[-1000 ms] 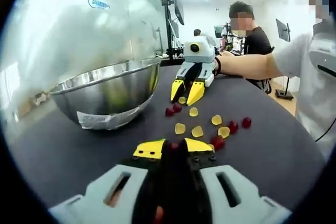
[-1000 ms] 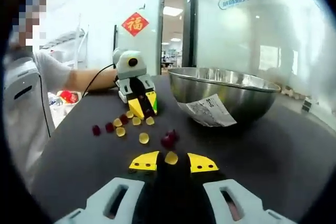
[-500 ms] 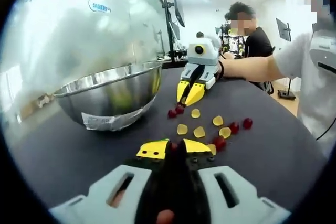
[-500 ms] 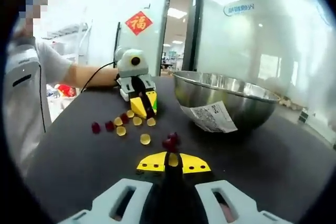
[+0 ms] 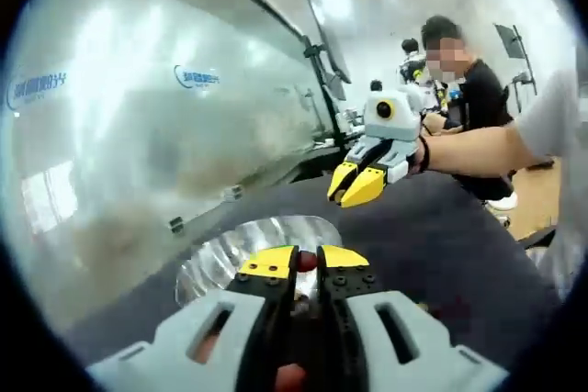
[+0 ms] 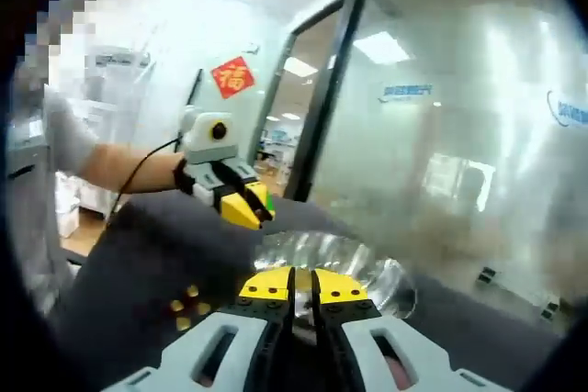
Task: Pick candy and put bowl
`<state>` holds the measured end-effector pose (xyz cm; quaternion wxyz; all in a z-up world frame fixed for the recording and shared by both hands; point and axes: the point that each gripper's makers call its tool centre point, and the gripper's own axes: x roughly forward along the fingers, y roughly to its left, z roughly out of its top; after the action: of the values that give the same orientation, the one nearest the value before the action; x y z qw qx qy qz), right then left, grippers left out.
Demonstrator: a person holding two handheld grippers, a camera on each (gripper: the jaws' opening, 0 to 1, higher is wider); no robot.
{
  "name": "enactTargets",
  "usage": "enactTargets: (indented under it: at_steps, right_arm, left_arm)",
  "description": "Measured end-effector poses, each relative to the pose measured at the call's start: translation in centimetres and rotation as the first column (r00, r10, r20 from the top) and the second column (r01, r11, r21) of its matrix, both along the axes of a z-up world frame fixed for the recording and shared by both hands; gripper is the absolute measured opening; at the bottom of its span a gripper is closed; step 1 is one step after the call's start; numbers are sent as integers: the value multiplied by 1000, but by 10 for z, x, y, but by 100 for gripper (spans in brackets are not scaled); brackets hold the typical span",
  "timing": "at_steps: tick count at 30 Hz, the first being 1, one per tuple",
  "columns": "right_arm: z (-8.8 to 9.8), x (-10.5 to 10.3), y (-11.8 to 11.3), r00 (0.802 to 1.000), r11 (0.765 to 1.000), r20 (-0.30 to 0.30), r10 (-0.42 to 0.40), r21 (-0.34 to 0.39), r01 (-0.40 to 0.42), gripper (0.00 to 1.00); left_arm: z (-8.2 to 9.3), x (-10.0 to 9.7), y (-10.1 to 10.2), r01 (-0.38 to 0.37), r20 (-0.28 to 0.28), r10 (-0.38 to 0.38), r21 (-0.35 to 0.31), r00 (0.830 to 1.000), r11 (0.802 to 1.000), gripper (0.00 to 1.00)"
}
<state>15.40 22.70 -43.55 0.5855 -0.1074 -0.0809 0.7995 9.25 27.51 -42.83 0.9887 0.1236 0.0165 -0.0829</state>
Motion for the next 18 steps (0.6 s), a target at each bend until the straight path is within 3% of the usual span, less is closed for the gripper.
enactTargets:
  at_steps: [3, 10, 11, 14, 18]
  right_arm:
    - [8, 11, 20, 999, 999, 6, -39, 12, 39, 4]
    - [-2, 23, 52, 996, 997, -25, -80, -5, 80, 5]
    - [-3, 24, 54, 996, 996, -7, -87, 1, 87, 5]
    - [-12, 23, 58, 996, 996, 18, -86, -21, 86, 17]
    - [-10, 18, 57, 998, 998, -6, -60, -17, 60, 17]
  left_arm:
    - [1, 17, 14, -29, -8, 29, 7, 1000, 1000, 3]
    - [-14, 35, 31, -68, -50, 68, 10, 996, 998, 3]
    - [-15, 36, 33, -69, -50, 69, 10, 996, 998, 5]
    - [-19, 35, 34, -66, -54, 66, 12, 996, 998, 26]
    - [-18, 32, 30, -56, -52, 56, 8, 997, 998, 21]
